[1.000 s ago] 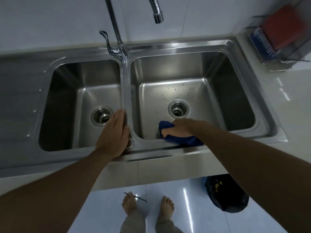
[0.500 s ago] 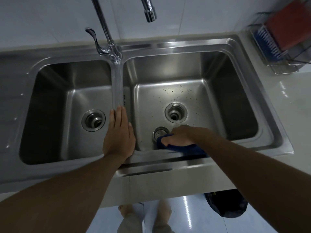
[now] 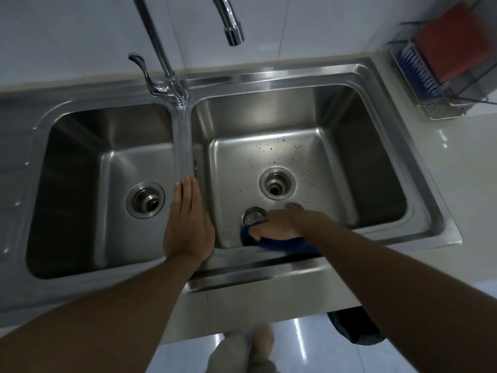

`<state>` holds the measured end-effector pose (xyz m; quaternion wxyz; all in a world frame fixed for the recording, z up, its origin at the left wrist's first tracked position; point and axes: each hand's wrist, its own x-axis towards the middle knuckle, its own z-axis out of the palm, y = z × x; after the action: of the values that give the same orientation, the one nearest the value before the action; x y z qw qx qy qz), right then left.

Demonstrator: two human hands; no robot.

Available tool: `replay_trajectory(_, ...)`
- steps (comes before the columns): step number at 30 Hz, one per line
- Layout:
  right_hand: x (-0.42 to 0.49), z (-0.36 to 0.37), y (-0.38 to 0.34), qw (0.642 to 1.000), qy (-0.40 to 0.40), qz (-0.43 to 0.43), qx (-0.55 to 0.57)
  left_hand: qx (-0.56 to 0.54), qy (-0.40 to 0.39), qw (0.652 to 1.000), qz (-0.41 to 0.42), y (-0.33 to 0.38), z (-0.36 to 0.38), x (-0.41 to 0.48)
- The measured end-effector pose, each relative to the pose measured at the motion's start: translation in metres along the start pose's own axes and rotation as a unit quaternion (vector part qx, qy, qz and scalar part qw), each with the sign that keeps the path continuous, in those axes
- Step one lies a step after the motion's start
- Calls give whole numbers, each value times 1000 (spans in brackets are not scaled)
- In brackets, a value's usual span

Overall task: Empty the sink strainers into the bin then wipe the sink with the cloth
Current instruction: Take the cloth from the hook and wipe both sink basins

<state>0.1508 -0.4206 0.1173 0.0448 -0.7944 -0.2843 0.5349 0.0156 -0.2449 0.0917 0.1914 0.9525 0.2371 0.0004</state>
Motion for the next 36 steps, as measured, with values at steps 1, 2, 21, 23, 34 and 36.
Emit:
replay_trajectory(1,2,4,-8,1000,6,-19,7,7,-2,1000,-1,0,0,-1)
replay_trajectory(2,2,7,-15,999,17,-32,7,13,-4,1000,-2,-1,-1,-1)
replay_trajectory(21,-86,-34,166,965,138,128,-185,-55,-162,985,15,143,49,-31)
replay_trajectory(23,-96,-39,189,948,180,99,-242,-17,-165,986,25,151,56,-31)
replay_trajectory(34,-54,-111,216,840,354,57,-408,17,-136,989,62,144,65,-26)
replay_trajectory(36,-50,-104,213,829,235,57,-505,17,-139,988,64,143,64,-26)
